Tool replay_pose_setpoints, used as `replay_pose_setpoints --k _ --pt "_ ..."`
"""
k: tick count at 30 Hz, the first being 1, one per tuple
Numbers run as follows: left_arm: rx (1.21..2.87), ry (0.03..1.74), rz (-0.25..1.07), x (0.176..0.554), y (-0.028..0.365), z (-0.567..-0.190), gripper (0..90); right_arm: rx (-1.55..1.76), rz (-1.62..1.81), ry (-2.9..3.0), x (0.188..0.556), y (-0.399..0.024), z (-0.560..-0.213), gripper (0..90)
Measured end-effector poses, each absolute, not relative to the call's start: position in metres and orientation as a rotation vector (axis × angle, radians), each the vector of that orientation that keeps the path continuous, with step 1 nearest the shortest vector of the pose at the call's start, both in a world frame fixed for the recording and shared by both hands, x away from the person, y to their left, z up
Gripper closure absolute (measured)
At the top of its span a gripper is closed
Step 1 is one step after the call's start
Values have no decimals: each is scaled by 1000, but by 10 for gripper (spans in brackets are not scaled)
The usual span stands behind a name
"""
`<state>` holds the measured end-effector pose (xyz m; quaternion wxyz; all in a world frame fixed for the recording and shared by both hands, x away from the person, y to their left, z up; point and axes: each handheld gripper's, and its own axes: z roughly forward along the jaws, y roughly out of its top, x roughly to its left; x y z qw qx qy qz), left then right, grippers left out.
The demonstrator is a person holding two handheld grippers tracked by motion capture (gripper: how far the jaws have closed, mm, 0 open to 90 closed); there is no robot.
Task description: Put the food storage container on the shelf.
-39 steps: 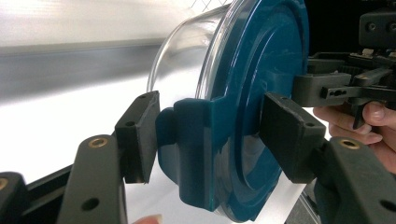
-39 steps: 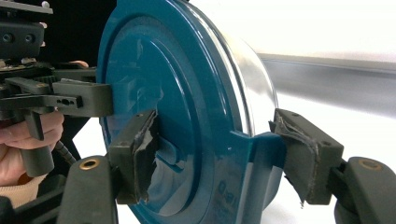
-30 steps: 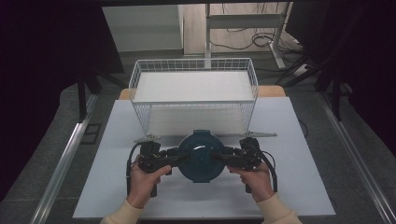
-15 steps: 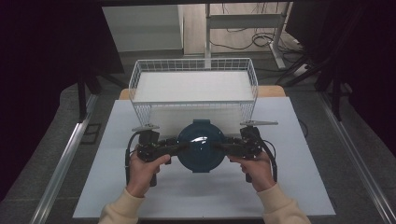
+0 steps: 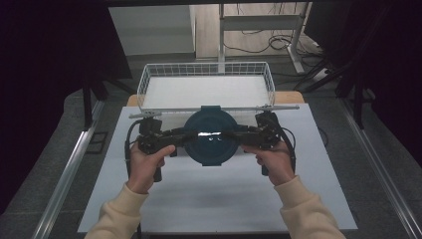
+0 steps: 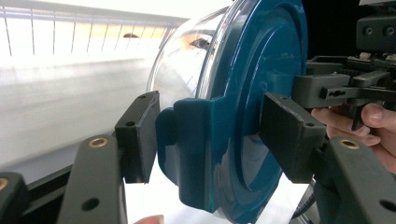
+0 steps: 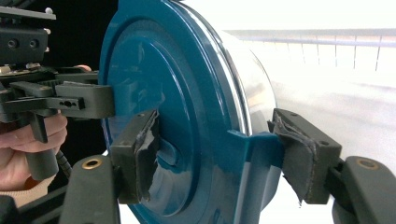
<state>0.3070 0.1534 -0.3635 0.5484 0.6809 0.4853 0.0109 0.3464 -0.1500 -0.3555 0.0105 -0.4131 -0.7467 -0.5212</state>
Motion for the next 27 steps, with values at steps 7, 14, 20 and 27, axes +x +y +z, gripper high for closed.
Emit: replay_pose_setpoints --k 7,14,20,27 --pt "1609 1128 43 315 155 -341 397 -1293 -1658 -2324 352 -149 -333 339" --pt "1603 1117 39 324 156 -328 397 -1291 -1673 -2338 359 -149 -316 343" --pt "1603 1115 48 332 157 -316 398 -1279 -1680 -2338 368 -148 -306 345" --pt "1580 1103 56 345 161 -304 397 -1271 -1692 -2351 380 -145 -289 347"
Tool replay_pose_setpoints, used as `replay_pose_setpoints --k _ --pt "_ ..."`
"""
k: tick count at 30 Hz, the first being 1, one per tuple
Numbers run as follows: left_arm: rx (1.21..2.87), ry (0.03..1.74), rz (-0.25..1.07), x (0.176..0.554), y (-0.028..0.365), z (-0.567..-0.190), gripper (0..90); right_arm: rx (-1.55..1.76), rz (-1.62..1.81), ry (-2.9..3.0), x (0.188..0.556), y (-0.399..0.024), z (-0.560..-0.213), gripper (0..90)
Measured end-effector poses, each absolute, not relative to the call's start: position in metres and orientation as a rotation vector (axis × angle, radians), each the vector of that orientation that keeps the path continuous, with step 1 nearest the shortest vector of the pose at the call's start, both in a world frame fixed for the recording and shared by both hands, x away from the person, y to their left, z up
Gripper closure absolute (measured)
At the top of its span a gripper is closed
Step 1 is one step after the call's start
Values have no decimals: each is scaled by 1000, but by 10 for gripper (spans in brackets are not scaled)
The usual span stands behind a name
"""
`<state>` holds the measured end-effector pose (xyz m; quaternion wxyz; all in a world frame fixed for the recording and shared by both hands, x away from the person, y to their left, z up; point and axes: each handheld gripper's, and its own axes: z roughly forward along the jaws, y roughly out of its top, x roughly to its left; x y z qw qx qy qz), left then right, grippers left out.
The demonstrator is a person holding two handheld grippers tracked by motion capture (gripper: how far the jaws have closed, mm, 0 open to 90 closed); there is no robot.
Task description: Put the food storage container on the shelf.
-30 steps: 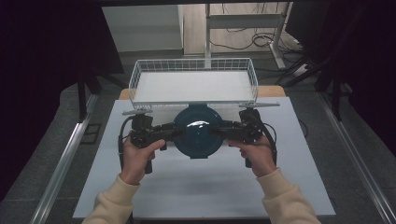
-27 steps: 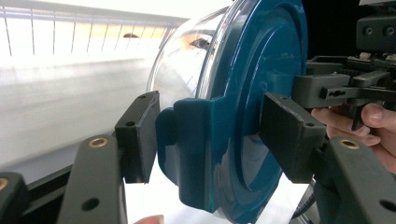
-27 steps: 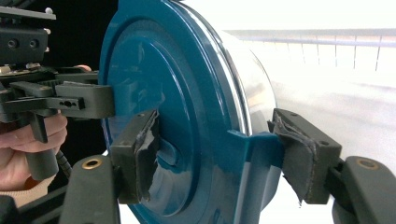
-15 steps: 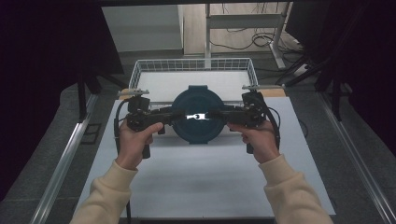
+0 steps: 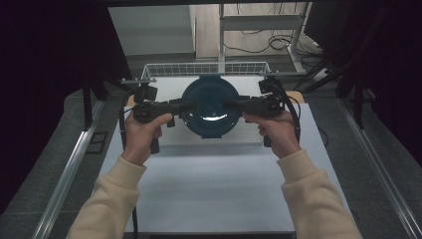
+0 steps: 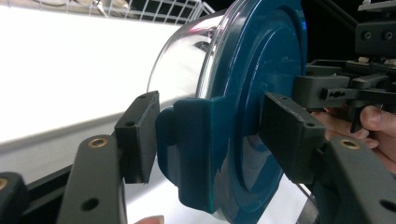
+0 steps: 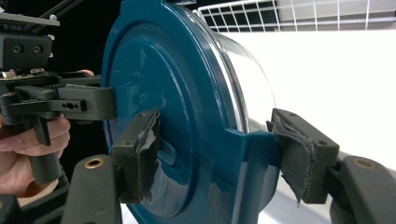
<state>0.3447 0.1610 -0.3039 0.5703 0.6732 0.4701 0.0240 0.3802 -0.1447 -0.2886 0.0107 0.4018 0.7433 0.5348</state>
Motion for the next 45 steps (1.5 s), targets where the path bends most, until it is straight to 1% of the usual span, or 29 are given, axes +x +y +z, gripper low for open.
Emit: replay_pose_setpoints --k 7,10,16,23,30,34,39,45 --pt "1579 1104 60 363 163 -295 397 1248 1657 2333 400 -142 -277 348" --pt "1579 1109 43 373 165 -293 396 1248 1640 2336 411 -139 -273 347" --pt "1596 1112 30 398 168 -291 395 1265 1632 2340 429 -137 -271 347" --pt "1610 1131 11 418 167 -295 393 1306 1641 2339 451 -137 -279 347" --pt "1637 1156 -17 433 165 -303 381 1346 1605 2347 459 -138 -287 347" --pt "1618 1167 -28 438 165 -305 379 1388 1625 2327 464 -138 -291 346" --pt "1573 1201 -80 448 167 -309 384 1462 1650 2297 471 -138 -295 345" --pt "1585 1230 -122 458 166 -312 364 1614 1680 2271 483 -140 -301 344"
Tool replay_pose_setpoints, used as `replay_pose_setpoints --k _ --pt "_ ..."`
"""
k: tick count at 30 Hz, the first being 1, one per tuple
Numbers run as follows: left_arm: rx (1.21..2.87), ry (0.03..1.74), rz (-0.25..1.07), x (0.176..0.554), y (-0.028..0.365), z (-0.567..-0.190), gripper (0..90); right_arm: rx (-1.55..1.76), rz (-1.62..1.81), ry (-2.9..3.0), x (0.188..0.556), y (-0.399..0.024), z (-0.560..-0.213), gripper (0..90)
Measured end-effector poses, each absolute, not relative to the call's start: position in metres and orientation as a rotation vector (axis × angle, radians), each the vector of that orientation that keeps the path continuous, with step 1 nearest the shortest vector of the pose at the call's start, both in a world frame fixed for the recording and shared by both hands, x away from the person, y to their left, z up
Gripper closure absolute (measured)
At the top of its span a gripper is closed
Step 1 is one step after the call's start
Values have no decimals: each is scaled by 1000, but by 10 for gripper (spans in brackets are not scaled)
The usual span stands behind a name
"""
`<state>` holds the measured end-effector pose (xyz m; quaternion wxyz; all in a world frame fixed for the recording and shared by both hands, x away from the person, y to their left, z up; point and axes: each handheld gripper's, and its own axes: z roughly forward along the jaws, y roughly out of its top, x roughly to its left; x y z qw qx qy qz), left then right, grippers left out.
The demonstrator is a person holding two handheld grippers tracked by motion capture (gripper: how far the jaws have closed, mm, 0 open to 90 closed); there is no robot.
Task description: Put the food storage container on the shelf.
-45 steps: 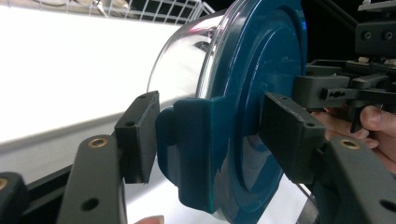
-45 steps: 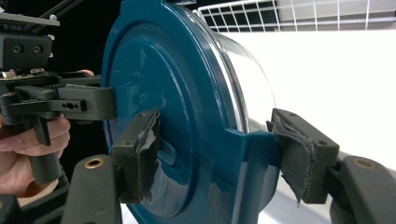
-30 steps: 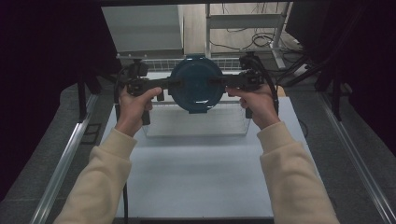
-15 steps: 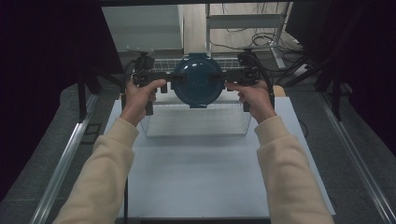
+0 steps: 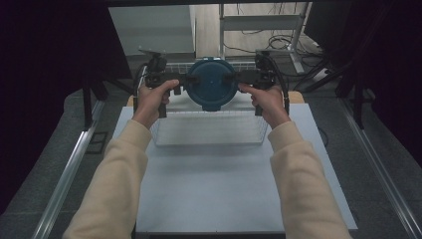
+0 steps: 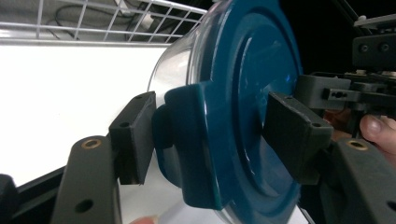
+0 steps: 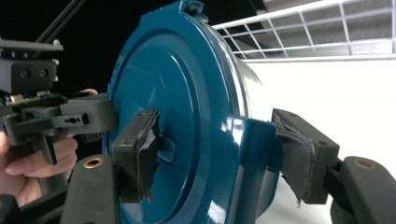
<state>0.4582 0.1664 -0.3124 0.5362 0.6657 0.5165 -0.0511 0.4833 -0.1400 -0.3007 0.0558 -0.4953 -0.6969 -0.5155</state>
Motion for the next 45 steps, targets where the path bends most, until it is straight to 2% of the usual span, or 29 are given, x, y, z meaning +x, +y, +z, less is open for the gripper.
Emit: replay_pose_setpoints --k 14,22,27,28,29,31,33,45 --pt "1499 1304 -243 483 167 -332 331 -1648 -1520 -1935 502 -142 -317 343" --pt "1488 1295 -225 482 166 -334 316 -1657 -1535 -1931 501 -142 -319 340" --pt "1499 1296 -159 480 163 -331 283 -1667 -1547 -1960 499 -140 -317 318" --pt "1498 1297 -149 480 163 -331 247 -1678 -1576 -2026 496 -138 -314 267" --pt "1496 1299 -138 479 164 -330 247 -1678 -1576 -2026 496 -138 -314 267" --pt "1502 1300 -100 477 165 -328 202 -1661 -1627 -2081 492 -137 -310 195" --pt "1513 1289 -57 473 167 -326 185 -1656 -1659 -2138 487 -138 -305 163" --pt "1572 1193 91 438 182 -307 183 -1464 -1755 -2318 457 -160 -288 170"
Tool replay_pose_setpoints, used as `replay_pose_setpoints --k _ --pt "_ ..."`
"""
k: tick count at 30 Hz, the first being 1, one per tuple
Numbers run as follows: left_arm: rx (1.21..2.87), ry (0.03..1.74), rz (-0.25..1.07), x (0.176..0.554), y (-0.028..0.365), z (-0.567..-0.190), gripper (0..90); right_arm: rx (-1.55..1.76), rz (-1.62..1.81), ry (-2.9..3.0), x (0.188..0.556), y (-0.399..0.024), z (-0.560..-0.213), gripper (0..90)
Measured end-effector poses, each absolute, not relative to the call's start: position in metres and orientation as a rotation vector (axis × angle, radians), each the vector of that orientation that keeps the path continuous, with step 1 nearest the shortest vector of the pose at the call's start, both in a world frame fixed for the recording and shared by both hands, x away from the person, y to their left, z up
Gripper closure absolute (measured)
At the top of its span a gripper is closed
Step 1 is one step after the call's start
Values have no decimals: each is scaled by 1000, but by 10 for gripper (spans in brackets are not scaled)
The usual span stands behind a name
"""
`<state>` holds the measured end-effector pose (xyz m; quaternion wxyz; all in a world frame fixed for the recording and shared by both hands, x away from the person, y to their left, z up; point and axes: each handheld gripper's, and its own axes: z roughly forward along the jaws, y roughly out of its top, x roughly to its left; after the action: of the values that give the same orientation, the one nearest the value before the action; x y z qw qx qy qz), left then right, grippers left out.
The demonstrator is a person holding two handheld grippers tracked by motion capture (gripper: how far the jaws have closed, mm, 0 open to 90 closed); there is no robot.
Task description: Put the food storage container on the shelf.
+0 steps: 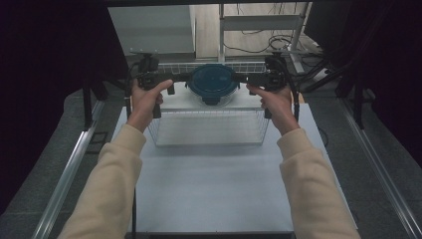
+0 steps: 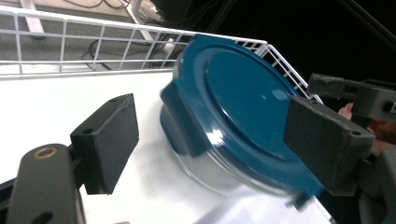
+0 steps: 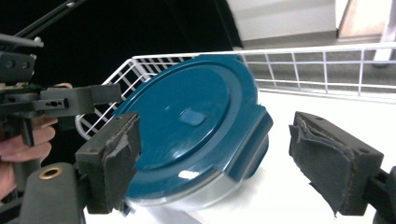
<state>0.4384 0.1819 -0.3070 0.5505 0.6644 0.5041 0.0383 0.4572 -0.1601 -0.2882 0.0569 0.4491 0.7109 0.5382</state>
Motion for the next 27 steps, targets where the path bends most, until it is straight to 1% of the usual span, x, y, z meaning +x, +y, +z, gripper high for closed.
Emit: replay_pose_setpoints --k 3,7,15,21,25,27 --pt "1585 1160 128 425 183 -304 181 1317 1632 2176 448 -167 -290 178" --pt "1585 1124 131 409 186 -304 176 1285 1635 2178 435 -175 -291 182" --pt "1655 1074 241 364 190 -309 174 1160 1587 2195 399 -189 -298 182" --pt "1651 1047 251 330 197 -324 171 1084 1590 2185 366 -200 -306 176" --pt "1660 1019 242 304 202 -340 166 1055 1585 2187 345 -209 -320 175" --pt "1670 1016 263 292 204 -350 166 1052 1579 2190 336 -213 -329 176"
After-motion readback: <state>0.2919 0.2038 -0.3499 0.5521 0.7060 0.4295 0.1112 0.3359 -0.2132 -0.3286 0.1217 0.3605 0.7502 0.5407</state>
